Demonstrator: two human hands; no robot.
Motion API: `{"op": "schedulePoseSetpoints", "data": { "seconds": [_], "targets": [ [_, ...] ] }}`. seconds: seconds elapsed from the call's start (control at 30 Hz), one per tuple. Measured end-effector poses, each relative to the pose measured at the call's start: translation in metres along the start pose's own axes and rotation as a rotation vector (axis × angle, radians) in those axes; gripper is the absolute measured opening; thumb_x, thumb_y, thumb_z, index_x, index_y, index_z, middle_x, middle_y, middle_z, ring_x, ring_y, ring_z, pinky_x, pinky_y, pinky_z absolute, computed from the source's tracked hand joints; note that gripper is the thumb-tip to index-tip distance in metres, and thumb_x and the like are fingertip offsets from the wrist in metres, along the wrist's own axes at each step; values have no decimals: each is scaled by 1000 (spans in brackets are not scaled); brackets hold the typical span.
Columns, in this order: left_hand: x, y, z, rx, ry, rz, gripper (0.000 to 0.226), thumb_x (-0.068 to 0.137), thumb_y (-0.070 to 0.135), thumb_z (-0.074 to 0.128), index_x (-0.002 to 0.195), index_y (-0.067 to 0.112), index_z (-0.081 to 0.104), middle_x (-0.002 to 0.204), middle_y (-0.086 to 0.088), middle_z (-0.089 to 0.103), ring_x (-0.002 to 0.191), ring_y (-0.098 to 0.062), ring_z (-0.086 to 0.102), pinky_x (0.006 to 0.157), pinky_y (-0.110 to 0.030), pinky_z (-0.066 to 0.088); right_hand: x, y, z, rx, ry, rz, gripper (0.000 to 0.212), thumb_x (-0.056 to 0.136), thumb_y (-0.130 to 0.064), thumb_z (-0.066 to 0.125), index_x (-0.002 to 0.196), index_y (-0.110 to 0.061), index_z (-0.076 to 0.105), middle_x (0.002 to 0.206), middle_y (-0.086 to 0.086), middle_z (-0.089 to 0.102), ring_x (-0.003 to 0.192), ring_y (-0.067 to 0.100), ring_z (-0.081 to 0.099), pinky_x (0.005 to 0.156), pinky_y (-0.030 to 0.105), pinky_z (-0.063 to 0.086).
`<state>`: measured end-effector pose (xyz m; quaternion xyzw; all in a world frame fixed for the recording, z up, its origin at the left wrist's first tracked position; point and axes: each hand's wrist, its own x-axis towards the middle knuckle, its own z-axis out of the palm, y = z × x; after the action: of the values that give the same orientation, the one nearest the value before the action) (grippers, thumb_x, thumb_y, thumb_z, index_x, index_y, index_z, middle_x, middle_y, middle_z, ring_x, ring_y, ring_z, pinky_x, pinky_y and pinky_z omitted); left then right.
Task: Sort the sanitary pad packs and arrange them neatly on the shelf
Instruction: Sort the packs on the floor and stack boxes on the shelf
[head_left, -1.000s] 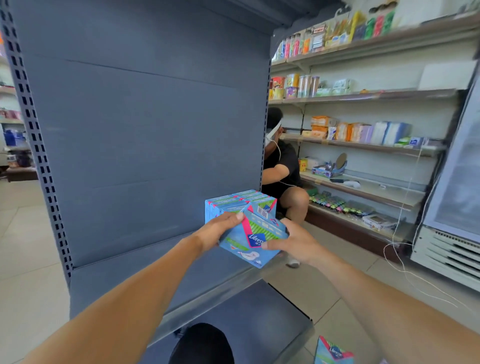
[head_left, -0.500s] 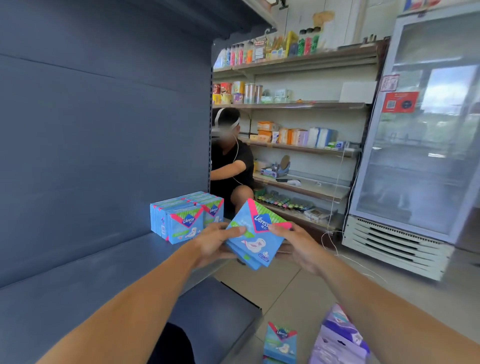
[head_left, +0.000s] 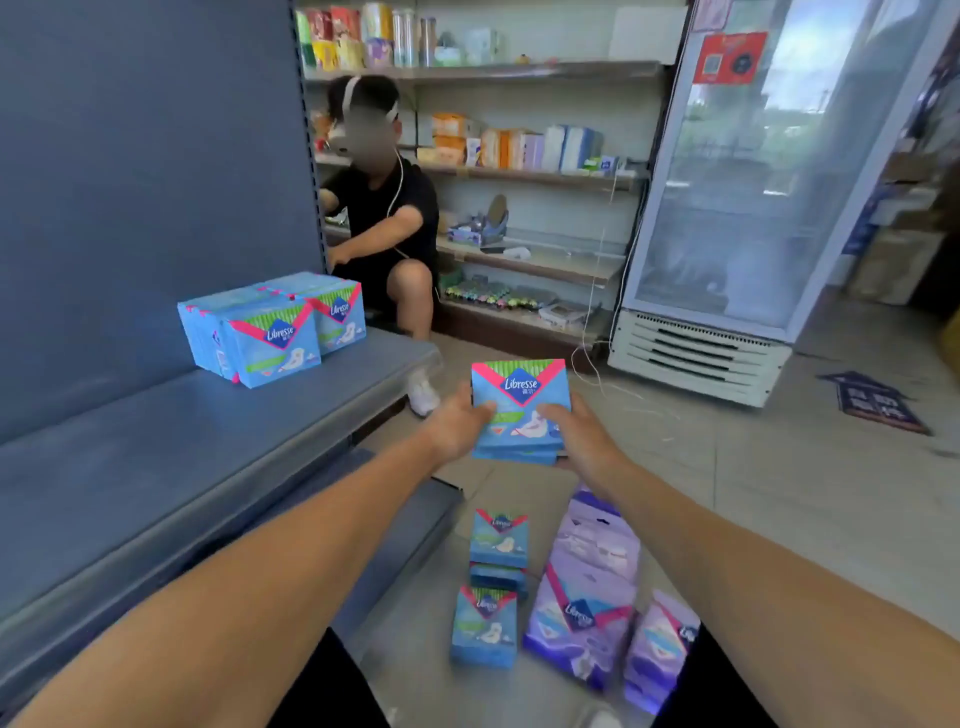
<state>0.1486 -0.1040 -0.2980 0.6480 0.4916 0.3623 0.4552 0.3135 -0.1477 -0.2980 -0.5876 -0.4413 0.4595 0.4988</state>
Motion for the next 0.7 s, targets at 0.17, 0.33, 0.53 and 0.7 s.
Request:
{"op": "schedulePoseSetpoints", "data": {
  "seconds": [0.17,0.33,0.53,0.7],
  "targets": [
    [-2,-57,48,59,-68,-98,43,99,19,49,138,7,37,128,-13,58,108,-28,59,99,-43,47,0,69,-5,-199,94,31,51,87,-28,57,134,-21,39,117,10,62,100,29,65,90,49,54],
    [5,-126,76,109,-57,-234,36,99,10,42,135,7,34,117,-16,58,94,-23,54,79,-31,44,21,146,2,-312,87,117,44,84,-28,55,125,-15,46,118,12,60,104,27,61,91,44,51],
    [5,-220,97,166,-93,-457,50,99,13,46,145,15,29,129,-11,56,112,-29,58,85,-27,44,30,238,24,-370,-10,237,40,97,-21,53,134,-11,43,124,9,59,112,29,59,88,30,44],
    [10,-286,114,185,-102,-601,50,98,15,47,144,18,29,127,-10,59,108,-29,60,79,-28,43,44,309,39,-376,-30,392,46,98,-22,54,139,-10,38,132,14,58,119,32,56,89,30,40]
  ]
}}
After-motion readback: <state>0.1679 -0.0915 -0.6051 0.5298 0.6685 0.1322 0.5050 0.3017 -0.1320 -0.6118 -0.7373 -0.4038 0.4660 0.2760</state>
